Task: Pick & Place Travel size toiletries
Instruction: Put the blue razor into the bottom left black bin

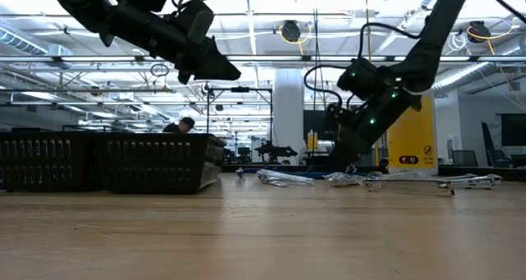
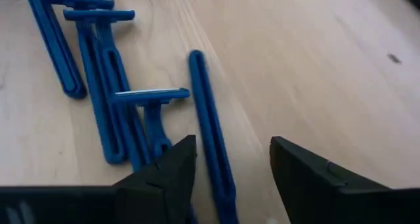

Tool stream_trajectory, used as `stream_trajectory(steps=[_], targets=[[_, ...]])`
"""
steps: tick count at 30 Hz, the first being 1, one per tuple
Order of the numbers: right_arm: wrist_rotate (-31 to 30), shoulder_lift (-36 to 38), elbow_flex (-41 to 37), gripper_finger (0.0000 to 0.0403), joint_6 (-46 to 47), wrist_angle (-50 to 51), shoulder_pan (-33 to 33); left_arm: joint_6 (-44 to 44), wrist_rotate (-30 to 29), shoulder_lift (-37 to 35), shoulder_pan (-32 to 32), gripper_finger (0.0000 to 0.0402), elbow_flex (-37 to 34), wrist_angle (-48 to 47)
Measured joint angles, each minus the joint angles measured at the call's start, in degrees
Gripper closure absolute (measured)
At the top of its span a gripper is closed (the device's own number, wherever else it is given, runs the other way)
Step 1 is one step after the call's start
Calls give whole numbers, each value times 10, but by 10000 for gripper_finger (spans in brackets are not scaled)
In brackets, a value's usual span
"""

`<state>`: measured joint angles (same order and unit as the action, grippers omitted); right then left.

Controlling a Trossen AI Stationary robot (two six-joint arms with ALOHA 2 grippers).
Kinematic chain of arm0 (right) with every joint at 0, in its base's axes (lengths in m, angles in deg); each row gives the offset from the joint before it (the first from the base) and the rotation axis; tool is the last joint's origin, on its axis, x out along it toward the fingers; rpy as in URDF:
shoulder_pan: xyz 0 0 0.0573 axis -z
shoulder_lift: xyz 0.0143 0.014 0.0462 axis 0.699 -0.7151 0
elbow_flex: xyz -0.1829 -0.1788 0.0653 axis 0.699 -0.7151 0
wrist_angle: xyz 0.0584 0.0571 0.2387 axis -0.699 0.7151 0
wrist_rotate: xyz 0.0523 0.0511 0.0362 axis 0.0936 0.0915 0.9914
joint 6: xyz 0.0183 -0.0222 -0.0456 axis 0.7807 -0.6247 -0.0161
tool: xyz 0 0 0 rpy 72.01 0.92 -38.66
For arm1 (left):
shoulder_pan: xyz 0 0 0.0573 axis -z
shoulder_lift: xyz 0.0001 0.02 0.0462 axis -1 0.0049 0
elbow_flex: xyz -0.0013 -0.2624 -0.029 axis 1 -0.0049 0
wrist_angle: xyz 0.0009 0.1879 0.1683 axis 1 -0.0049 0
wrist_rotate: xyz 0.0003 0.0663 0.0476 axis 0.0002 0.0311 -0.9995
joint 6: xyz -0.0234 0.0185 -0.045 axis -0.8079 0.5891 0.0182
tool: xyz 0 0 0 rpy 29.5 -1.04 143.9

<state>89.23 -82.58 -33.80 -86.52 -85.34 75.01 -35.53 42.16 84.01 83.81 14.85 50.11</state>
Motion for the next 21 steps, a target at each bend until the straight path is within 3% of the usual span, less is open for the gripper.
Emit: stream_trajectory(steps=[8,18,21], targets=[[25,-10,8,249,-4,54,5,1,0,0,-1,369,0,-5],[30,-10,8,377,-13,68,4,11,0,0,-1,369,0,-1],[30,-10,7,382,-16,68,4,11,0,0,-1,369,0,-1]])
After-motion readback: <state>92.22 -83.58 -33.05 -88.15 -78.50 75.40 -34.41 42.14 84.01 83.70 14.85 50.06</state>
